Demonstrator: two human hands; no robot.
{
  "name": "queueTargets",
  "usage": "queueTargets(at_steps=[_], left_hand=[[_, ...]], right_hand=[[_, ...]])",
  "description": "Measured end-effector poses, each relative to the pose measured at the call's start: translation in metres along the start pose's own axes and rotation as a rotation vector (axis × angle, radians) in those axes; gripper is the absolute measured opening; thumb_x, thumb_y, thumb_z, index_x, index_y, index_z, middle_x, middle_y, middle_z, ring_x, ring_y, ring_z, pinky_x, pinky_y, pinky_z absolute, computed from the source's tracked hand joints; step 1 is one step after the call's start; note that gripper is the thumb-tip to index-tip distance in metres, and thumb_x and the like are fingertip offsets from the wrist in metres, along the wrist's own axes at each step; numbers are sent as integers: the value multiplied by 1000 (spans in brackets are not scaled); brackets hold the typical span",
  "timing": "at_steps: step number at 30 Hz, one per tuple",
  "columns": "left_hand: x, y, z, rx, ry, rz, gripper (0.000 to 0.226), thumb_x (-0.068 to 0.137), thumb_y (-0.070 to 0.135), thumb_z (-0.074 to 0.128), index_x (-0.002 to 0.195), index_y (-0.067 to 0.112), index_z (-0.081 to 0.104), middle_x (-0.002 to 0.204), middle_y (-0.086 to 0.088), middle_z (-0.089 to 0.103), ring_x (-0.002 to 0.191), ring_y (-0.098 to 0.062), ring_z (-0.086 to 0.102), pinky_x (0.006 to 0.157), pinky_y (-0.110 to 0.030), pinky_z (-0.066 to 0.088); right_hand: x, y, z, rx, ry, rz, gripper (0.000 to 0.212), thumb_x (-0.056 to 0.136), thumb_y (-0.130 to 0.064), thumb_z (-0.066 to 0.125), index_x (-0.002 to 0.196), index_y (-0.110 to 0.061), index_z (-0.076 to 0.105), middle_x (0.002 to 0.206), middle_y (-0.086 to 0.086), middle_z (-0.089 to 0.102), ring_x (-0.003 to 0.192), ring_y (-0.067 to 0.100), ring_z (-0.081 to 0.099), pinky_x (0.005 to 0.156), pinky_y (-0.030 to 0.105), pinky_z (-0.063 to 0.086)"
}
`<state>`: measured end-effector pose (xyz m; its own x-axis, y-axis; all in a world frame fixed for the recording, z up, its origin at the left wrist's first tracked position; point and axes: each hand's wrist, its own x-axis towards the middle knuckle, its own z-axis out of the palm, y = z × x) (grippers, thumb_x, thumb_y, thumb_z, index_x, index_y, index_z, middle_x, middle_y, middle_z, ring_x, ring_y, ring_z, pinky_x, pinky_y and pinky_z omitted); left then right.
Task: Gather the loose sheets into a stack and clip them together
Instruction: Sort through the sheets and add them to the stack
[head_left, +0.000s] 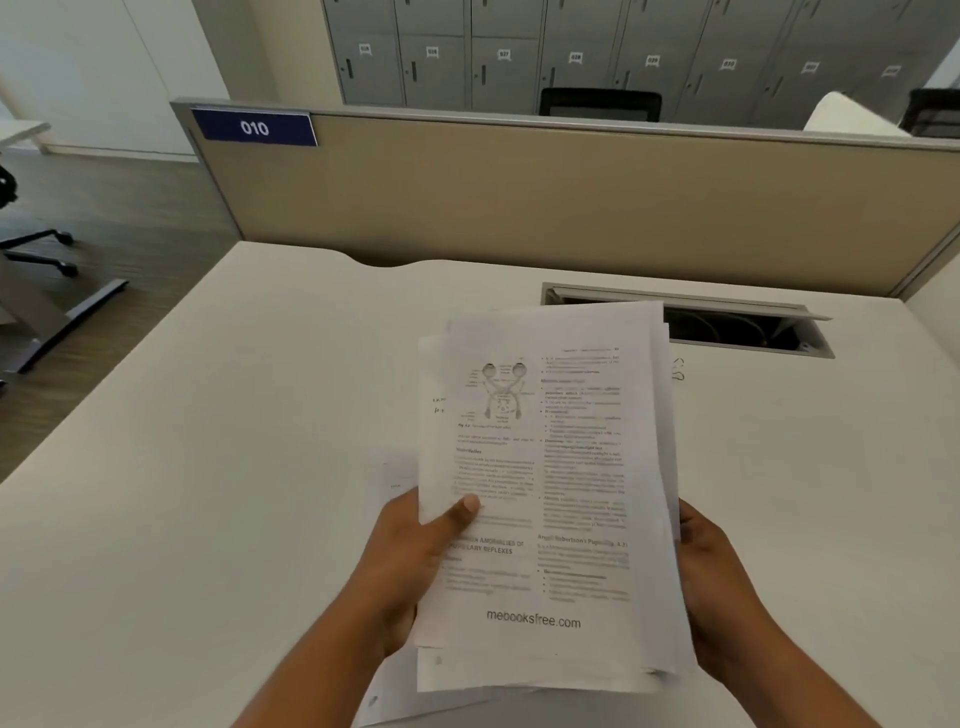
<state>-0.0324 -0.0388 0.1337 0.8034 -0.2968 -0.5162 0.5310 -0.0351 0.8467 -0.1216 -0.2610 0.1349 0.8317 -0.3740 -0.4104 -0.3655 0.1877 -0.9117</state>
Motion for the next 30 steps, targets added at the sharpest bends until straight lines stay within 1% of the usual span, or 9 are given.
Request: queueTargets(at_steps=[3, 5, 8, 11, 14, 17, 20, 22, 30], left_hand=[[0, -1, 5, 38, 38, 50, 20, 94, 15, 67, 114, 14, 70, 102, -6, 81, 90, -29, 79, 80, -52, 63], [1, -1, 6, 45, 65, 64, 18, 93, 13, 68, 111, 13, 70, 99, -5, 81, 86, -28, 79, 75, -48, 65], [0, -2, 7, 42, 65, 58, 19, 92, 14, 70, 110, 14, 69, 99, -6, 81, 86, -29, 79, 75, -49, 64], [-2, -3, 9, 41, 24, 52, 21, 91, 18, 71, 112, 14, 69, 102, -6, 81, 89, -29, 79, 80, -51, 63], [2, -8, 4, 67, 22, 57, 24, 95, 31, 63, 107, 14, 76, 100, -3, 81, 91, -24, 78, 82, -41, 63], [17, -26, -11, 323, 214, 98, 40, 97, 50, 52, 103, 18, 76, 103, 2, 80, 87, -15, 75, 82, -35, 61], [30, -52, -32, 919, 372, 45, 59, 92, 61, 54, 135, 20, 56, 130, 3, 63, 111, -16, 63, 93, -35, 53], [32, -68, -37, 1149, 381, 23, 71, 90, 64, 53, 144, 20, 44, 137, 1, 53, 124, -18, 54, 96, -35, 49], [40, -90, 11, 1365, 339, 31, 86, 76, 76, 60, 133, 14, 44, 132, -5, 47, 120, -23, 49, 95, -35, 47]], right_hand=[[2, 0, -5, -24, 30, 7, 30, 100, -35, 49, 85, -21, 71, 70, -5, 76, 60, 9, 71, 50, 21, 52], [3, -1, -8, 68, -6, 63, 40, 99, -49, 38, 92, -26, 70, 75, -9, 78, 73, 17, 74, 62, 30, 55], [5, 0, -8, 153, -84, 58, 34, 92, -35, 52, 113, -16, 70, 106, 6, 78, 97, 30, 74, 81, 44, 59], [8, 7, -11, 100, -44, 59, 25, 92, -15, 58, 113, -9, 69, 107, 13, 76, 94, 34, 74, 79, 45, 60], [10, 11, -14, 64, 46, 58, 20, 93, -11, 59, 109, -7, 70, 100, 16, 77, 86, 35, 75, 79, 49, 59], [9, 14, -23, 111, 114, 66, 16, 93, -10, 59, 103, -7, 70, 92, 13, 79, 73, 30, 76, 59, 39, 62], [7, 13, -33, 152, 162, 66, 12, 94, -9, 57, 98, -10, 68, 79, 5, 79, 61, 21, 75, 48, 31, 59], [6, 12, -39, 194, 184, 50, 14, 94, -8, 55, 98, -13, 68, 82, 2, 79, 62, 18, 75, 48, 28, 59], [4, 15, -54, 216, 236, 17, 19, 97, -9, 52, 97, -19, 68, 77, -11, 78, 61, 6, 74, 47, 21, 56]])
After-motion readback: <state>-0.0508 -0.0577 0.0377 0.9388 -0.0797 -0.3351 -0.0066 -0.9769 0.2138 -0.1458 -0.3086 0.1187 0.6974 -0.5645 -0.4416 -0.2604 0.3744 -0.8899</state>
